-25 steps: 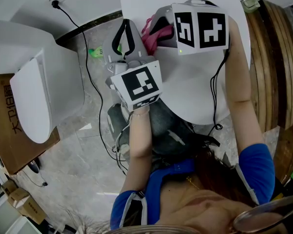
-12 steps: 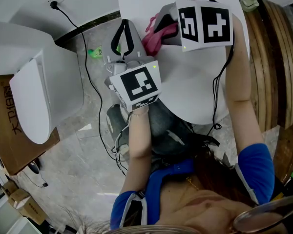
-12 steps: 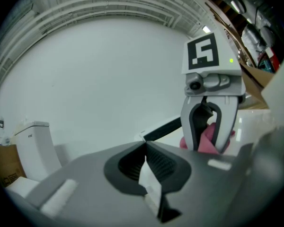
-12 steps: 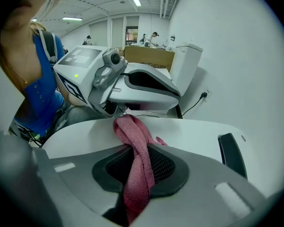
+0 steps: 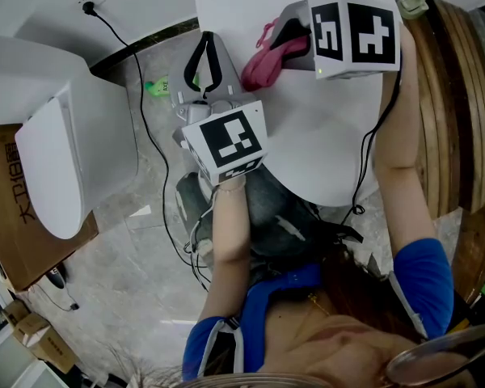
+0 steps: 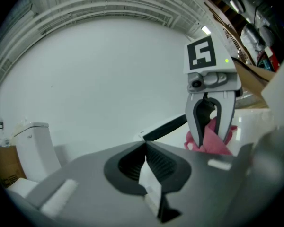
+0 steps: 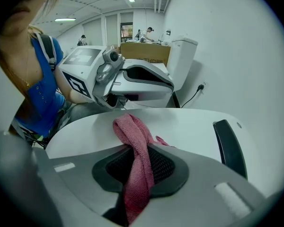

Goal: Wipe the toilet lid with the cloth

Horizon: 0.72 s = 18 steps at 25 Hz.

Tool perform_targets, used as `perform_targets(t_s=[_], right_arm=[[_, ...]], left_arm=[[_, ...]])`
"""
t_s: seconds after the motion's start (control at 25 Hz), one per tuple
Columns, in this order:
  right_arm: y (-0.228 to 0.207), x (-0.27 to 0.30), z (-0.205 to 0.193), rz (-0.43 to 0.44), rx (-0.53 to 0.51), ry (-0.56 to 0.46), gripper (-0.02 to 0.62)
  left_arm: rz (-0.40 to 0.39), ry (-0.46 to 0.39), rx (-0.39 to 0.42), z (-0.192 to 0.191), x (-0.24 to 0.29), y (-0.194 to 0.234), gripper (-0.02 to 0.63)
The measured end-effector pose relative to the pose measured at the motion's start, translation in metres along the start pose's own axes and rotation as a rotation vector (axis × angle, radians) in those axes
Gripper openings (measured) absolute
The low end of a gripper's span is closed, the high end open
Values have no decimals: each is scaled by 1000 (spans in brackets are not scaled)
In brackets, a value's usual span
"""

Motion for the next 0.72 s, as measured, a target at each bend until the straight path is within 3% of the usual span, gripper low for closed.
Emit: perform_targets(t_s=[0.32,0.72], right_arm=[[1,-5,-7,-9,43,4,77],[10,-15,-36,-66,76,-156,76]], left_arm=[[-19,-5,-8,1,0,-2,3],[-43,-1,-25,1,1,-3,3]])
Point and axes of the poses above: the fingertips, and each gripper's own axes: x forward along the fingers, y to its left, z out of its top, the point moved 10 cm from there along -x, backward along the fingers, and after that the axes turned 6 degrees about z, right-handed, at the moved point
